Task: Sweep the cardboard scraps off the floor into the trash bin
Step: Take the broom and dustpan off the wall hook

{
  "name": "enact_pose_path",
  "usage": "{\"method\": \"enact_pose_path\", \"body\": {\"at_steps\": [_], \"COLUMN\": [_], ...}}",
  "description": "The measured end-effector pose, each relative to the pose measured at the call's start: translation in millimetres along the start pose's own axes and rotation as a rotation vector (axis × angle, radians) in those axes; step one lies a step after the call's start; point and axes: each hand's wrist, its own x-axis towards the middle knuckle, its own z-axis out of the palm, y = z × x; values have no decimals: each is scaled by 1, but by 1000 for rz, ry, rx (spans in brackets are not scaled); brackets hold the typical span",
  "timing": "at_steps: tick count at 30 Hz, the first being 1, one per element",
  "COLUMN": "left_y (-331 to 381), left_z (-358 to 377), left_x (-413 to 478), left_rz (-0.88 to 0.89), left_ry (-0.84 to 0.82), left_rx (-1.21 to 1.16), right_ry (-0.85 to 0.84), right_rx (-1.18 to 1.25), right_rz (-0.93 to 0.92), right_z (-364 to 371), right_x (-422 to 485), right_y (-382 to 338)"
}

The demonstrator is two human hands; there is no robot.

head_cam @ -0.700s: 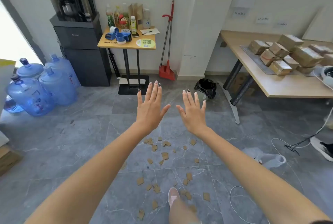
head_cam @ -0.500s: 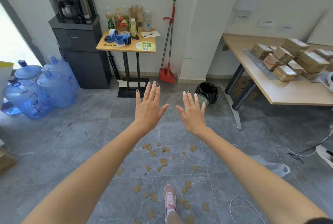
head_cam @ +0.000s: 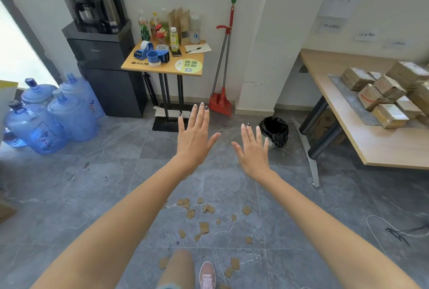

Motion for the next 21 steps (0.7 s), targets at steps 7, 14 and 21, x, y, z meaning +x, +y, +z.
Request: {"method": "enact_pose_path", "body": {"at_steps": [7,14,21], "left_y": [-14,-27,-50], "left_z": [13,21,27], "left_x": [56,121,172], "left_rz": [-13,38,56], "left_ry": [-28,11,34], "left_rx": [-14,-42,-71], "right_ry": [36,58,91], "right_rx": [50,-2,-51], "right_rz": [-5,44,22], "right_z": [-11,-19,-25], "right_x": [54,127,178], "right_y": [9,8,-19]}}
